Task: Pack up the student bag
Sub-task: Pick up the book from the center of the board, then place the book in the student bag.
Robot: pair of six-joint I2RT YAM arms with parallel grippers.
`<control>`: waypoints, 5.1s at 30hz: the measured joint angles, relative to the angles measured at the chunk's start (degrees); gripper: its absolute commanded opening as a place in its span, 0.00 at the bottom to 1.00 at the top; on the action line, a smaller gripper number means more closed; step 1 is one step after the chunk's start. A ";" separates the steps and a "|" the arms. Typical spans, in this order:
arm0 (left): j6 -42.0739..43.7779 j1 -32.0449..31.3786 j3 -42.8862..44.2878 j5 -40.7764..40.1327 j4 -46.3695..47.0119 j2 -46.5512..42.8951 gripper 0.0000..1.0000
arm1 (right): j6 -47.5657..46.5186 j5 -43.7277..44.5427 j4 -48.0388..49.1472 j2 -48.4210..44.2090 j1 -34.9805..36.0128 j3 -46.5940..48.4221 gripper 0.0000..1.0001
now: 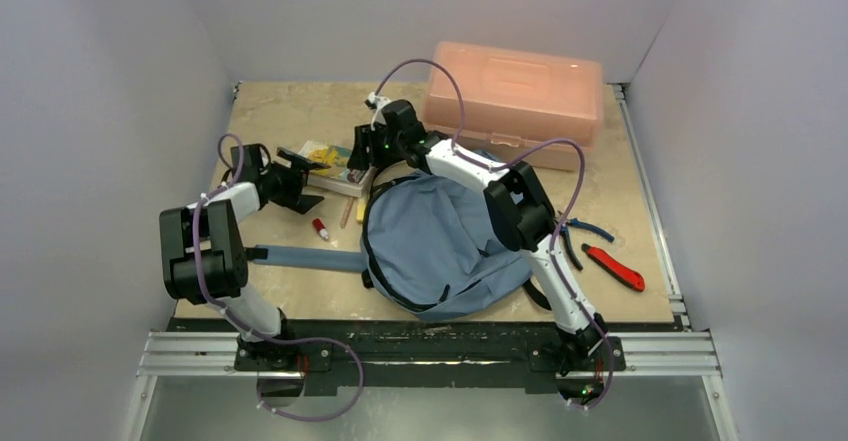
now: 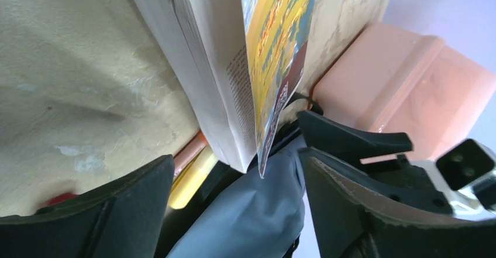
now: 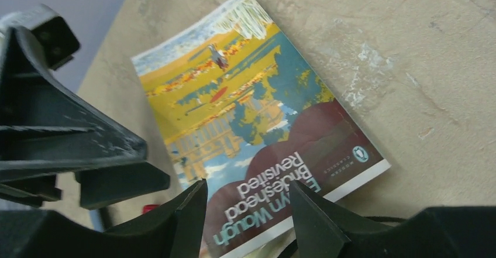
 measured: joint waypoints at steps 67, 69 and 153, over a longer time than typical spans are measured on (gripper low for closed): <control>-14.64 -3.80 -14.19 8.46 36.92 -19.12 0.23 | 55.04 -16.98 47.52 -20.31 -7.96 -39.47 0.09; -10.10 -4.24 -13.33 8.83 29.38 -22.29 0.39 | 56.98 -18.03 50.18 -21.88 -7.98 -42.64 0.00; 36.28 -22.97 11.32 -44.78 -49.40 -68.11 0.00 | -4.44 2.51 -3.93 -61.22 -0.17 -50.75 0.99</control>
